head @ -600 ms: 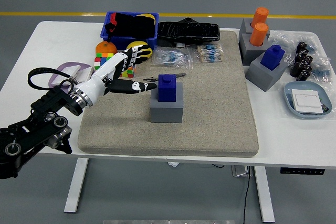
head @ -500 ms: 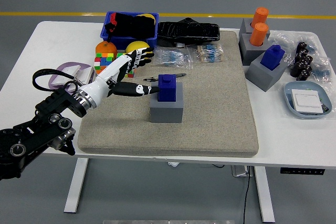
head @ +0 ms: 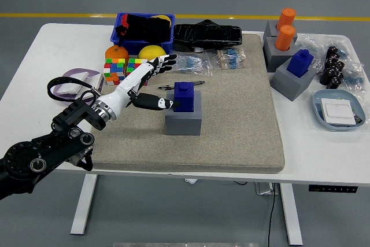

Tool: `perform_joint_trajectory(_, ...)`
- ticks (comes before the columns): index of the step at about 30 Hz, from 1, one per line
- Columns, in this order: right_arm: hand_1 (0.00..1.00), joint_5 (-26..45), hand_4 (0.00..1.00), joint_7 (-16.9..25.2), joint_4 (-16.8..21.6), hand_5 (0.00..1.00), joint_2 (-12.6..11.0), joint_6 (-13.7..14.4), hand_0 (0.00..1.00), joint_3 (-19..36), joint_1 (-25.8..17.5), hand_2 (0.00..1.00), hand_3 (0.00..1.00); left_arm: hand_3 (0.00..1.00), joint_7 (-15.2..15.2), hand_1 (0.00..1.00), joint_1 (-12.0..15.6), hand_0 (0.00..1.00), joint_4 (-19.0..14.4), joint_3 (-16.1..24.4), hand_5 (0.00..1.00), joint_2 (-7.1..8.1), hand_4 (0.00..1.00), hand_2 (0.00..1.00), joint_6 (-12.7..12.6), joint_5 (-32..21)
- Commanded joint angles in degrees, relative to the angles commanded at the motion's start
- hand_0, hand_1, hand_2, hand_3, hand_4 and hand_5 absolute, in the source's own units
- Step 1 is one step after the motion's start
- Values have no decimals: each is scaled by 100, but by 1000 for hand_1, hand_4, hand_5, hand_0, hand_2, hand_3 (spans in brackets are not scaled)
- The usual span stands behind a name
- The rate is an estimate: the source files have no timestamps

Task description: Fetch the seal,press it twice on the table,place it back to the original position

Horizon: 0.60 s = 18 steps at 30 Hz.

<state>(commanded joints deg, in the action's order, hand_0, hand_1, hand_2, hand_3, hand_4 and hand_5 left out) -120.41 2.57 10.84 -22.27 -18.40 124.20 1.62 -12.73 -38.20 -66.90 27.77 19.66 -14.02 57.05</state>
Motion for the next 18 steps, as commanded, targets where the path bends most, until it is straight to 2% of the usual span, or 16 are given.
perform_joint_trajectory(1, 810, -1, 976, 0, 0, 698, -2, 1, 910, -1, -1, 810, 801, 928, 4, 910, -4, 895, 11, -27, 2, -6, 992, 907, -1, -9)
perform_joint_trajectory(2, 811, -1, 977, 1, 0, 698, -4, 3, 910, 2, -2, 810, 801, 926, 6, 870, -8, 880, 19, -47, 2, -10, 985, 853, -3, -23)
perform_joint_trajectory(7, 811, 10, 977, 1, 0, 698, -12, 4, 910, -30, -2, 810, 801, 926, 4, 870, -31, 880, 80, -107, 2, -50, 985, 853, -54, -49)
perform_joint_trajectory(8, 811, 15, 978, 1, 2, 697, -12, 0, 910, -44, -1, 810, 801, 913, -4, 835, -32, 875, 95, -116, 2, -61, 977, 822, -77, -43)
perform_joint_trajectory(18, 811, 8, 979, 7, 1, 697, -12, 4, 910, -65, -16, 811, 801, 908, -26, 830, -32, 859, 184, -284, 2, -126, 969, 817, -155, -66)
